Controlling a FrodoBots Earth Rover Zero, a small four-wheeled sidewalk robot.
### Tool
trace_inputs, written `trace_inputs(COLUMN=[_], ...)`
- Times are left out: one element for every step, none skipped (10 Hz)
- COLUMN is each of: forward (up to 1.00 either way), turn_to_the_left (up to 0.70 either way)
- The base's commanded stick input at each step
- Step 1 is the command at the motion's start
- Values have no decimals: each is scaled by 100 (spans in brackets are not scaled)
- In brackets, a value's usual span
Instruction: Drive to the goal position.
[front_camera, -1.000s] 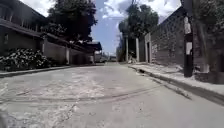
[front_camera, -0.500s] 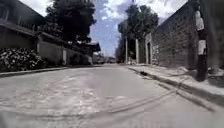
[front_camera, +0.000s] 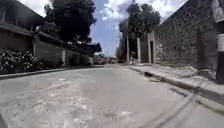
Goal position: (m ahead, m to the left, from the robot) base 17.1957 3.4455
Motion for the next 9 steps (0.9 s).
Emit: trace_inputs(forward=[100, 100, 100, 100, 100, 100, 100, 100, 100], turn_to_the_left=[0, 0, -6, -16, -14, -7, 0, 0, 0])
